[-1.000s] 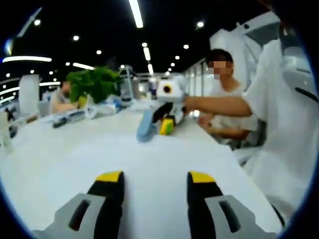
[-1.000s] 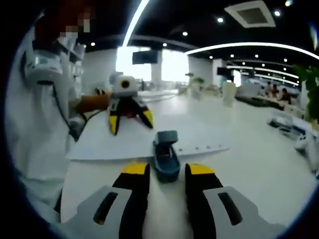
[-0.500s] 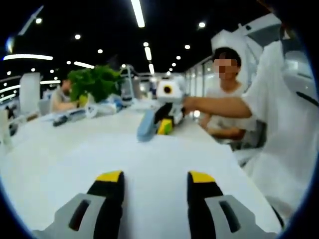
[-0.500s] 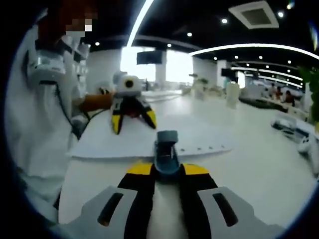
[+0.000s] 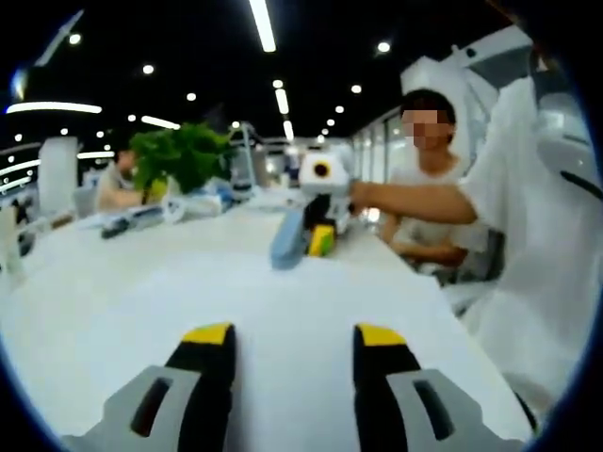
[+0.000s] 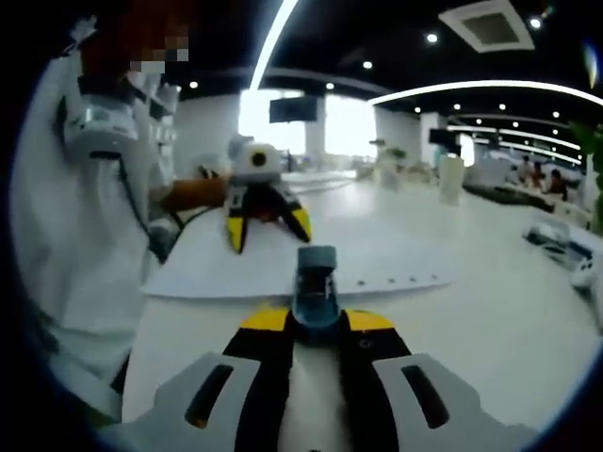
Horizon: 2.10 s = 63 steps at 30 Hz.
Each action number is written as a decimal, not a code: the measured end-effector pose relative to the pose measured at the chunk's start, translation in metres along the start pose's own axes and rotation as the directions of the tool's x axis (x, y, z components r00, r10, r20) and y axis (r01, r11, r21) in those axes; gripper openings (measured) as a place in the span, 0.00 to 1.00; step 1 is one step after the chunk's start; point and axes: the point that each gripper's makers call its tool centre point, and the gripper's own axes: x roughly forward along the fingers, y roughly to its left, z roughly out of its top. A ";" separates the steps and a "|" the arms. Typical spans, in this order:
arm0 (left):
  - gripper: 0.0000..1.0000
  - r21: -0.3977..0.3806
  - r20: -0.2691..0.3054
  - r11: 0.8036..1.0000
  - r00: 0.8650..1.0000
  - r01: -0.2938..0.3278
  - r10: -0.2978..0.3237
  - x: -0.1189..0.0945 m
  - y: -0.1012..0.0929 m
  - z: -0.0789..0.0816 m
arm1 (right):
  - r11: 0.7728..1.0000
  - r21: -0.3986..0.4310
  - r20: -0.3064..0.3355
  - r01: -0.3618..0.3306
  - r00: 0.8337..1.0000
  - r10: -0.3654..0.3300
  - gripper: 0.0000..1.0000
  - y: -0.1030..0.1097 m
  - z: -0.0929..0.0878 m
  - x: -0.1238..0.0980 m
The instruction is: Pick up the paper insert the paper into the punch align the paper edges press the punch to punch holes
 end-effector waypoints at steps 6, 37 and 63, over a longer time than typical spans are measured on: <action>0.51 0.000 0.000 1.000 1.000 0.000 0.000 -0.001 0.000 0.000 | 1.000 -0.002 0.006 -0.008 1.000 0.008 0.23 0.004 0.002 0.001; 0.51 0.002 0.000 1.000 1.000 0.000 0.000 -0.001 0.001 0.001 | 0.998 -0.029 -0.013 -0.057 0.998 0.056 0.23 0.007 0.003 0.000; 0.55 0.016 0.036 1.000 0.999 0.006 -0.006 -0.004 0.000 0.007 | 0.996 -0.008 -0.041 0.088 0.995 -0.088 0.25 0.008 -0.006 -0.015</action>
